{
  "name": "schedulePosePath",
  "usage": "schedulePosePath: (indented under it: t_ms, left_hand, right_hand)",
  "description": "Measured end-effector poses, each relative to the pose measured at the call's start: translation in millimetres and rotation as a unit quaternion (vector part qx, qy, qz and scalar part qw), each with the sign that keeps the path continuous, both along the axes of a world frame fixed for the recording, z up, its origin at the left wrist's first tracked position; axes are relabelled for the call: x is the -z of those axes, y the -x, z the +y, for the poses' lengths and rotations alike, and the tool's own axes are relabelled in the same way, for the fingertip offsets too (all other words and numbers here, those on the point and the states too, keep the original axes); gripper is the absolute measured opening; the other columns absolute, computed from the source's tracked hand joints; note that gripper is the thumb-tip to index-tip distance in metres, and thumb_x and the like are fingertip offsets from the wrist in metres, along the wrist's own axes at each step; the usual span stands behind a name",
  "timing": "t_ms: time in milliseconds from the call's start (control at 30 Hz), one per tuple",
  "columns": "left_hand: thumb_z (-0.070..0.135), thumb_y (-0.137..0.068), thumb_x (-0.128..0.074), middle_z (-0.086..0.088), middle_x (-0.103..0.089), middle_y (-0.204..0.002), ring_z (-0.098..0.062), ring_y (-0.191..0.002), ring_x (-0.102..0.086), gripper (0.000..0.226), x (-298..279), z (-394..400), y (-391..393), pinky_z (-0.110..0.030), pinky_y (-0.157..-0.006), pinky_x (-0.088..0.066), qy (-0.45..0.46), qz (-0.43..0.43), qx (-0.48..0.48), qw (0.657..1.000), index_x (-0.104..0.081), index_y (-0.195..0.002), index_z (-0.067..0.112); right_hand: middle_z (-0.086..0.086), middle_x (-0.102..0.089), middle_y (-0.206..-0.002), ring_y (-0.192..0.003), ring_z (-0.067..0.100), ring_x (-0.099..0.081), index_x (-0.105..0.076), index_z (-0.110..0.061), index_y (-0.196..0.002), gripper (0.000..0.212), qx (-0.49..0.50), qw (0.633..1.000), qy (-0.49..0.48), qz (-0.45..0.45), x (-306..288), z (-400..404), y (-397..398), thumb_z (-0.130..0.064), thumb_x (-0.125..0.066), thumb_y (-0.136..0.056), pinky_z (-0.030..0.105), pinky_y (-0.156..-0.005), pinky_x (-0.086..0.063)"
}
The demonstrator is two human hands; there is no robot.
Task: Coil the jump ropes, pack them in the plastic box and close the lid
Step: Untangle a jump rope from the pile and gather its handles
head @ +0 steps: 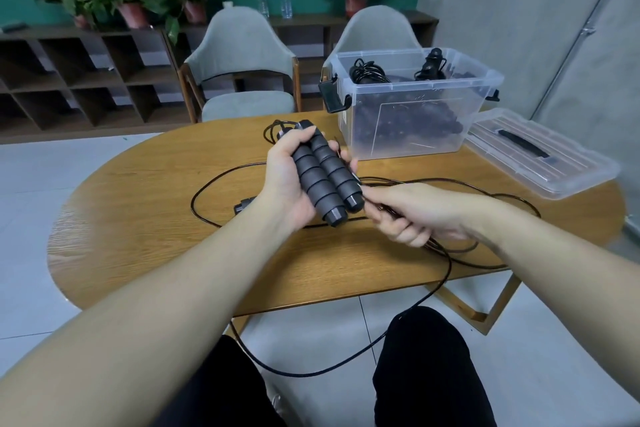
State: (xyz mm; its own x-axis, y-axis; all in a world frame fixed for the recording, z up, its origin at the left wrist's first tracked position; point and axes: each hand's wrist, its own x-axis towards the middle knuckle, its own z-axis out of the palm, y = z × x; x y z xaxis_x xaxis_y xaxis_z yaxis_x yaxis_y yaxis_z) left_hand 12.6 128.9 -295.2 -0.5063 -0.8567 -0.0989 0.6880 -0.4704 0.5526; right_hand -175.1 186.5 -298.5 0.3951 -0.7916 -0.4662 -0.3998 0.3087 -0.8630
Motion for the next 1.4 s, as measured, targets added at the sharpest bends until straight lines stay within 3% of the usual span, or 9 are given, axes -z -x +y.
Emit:
schedulePosePath:
  t_ms: [200, 300, 433, 633, 767, 900, 1033, 1200, 1400]
  left_hand:
    - [0.019, -0.087, -0.057, -0.008, -0.058, -0.081, -0.024, -0.076, -0.055, 0.012, 13, 15, -8, -0.041, -0.083, -0.048, 0.114, -0.087, 0.137, 0.980, -0.065, -0.086, 0.011]
    - [0.019, -0.087, -0.056, -0.009, -0.060, -0.079, -0.024, -0.076, -0.058, 0.016, 19, 27, -1, -0.046, -0.092, -0.047, 0.156, -0.138, 0.204, 0.956, -0.067, -0.088, 0.009]
    - [0.014, -0.085, -0.060, -0.011, -0.061, -0.083, -0.029, -0.089, -0.067, 0.023, 21, 29, 2, -0.057, -0.101, -0.050, 0.166, -0.167, 0.221, 0.946, -0.056, -0.104, 0.002]
    - [0.024, -0.078, -0.062, -0.008, -0.074, -0.090, -0.034, -0.120, -0.065, 0.026, 25, 18, -13, -0.036, -0.097, -0.052, 0.174, -0.272, 0.149, 0.935, -0.059, -0.094, 0.003]
    - [0.027, -0.069, -0.073, -0.009, -0.066, -0.085, -0.031, -0.085, -0.069, 0.033, 21, 12, -24, -0.042, -0.086, -0.056, 0.196, -0.302, 0.198, 0.912, -0.061, -0.088, 0.003]
    - [0.029, -0.073, -0.071, -0.014, -0.056, -0.082, -0.023, -0.067, -0.055, 0.026, 8, 8, -29, -0.033, -0.068, -0.049, 0.230, -0.318, 0.247, 0.886, -0.063, -0.084, 0.006]
    - [0.019, -0.082, -0.066, -0.010, -0.055, -0.080, -0.022, -0.067, -0.051, 0.018, 3, 5, -25, -0.034, -0.064, -0.045, 0.241, -0.329, 0.238, 0.881, -0.059, -0.094, 0.007]
    - [0.020, -0.080, -0.067, -0.009, -0.057, -0.082, -0.021, -0.068, -0.054, 0.025, -1, -1, -23, -0.033, -0.064, -0.049, 0.210, -0.337, 0.273, 0.876, -0.054, -0.098, 0.010]
    - [0.027, -0.082, -0.067, -0.010, -0.065, -0.093, -0.020, -0.074, -0.060, 0.031, -1, -1, -31, -0.035, -0.071, -0.053, 0.162, -0.360, 0.282, 0.874, -0.060, -0.108, 0.011]
  right_hand:
    - [0.006, -0.065, -0.090, -0.087, 0.019, -0.065, -0.065, -0.014, -0.110, 0.082, 0.069, 0.988, -0.053, -0.128, 12, -1, 10, -0.081, -0.023, -0.089, 0.040, -0.083, -0.049]
    - [0.005, -0.057, -0.070, -0.061, 0.018, -0.058, -0.064, -0.013, -0.084, 0.074, 0.140, 0.967, -0.037, -0.208, 2, -11, -7, -0.078, -0.029, -0.091, 0.034, -0.064, -0.051]
    - [0.005, -0.059, -0.055, -0.040, 0.021, -0.053, -0.058, -0.008, -0.097, 0.042, 0.229, 0.940, -0.006, -0.253, -6, -23, -23, -0.048, -0.046, -0.101, 0.023, -0.040, -0.042]
    - [-0.001, -0.057, -0.063, -0.055, 0.012, -0.060, -0.060, -0.016, -0.083, 0.020, 0.409, 0.858, 0.006, -0.311, -4, -40, -2, -0.029, -0.060, -0.097, 0.028, -0.058, -0.058]
    - [0.000, -0.065, -0.074, -0.066, 0.013, -0.065, -0.065, -0.017, -0.112, 0.035, 0.372, 0.900, 0.002, -0.226, -1, -35, 19, -0.035, -0.076, -0.084, 0.033, -0.069, -0.060]
    - [0.010, -0.057, -0.136, -0.110, 0.023, -0.061, -0.023, -0.031, -0.156, 0.098, 0.334, 0.933, 0.106, 0.083, 2, -36, 32, -0.030, -0.083, -0.078, 0.037, -0.078, -0.054]
    - [0.002, -0.010, -0.165, -0.148, 0.030, -0.021, -0.001, -0.043, -0.156, 0.119, 0.254, 0.842, 0.393, 0.269, -6, -38, 22, -0.023, -0.083, -0.072, 0.048, -0.116, -0.031]
    - [-0.002, -0.023, -0.163, -0.153, 0.020, -0.010, -0.044, -0.038, -0.142, 0.061, 0.002, 0.702, 0.614, 0.362, -21, -40, 0, -0.038, -0.067, -0.086, 0.057, -0.122, -0.007]
    - [-0.007, -0.065, -0.099, -0.092, 0.012, -0.059, -0.055, -0.029, -0.117, 0.018, -0.123, 0.795, 0.483, 0.346, -33, -39, -1, -0.029, -0.046, -0.102, 0.040, -0.092, -0.048]
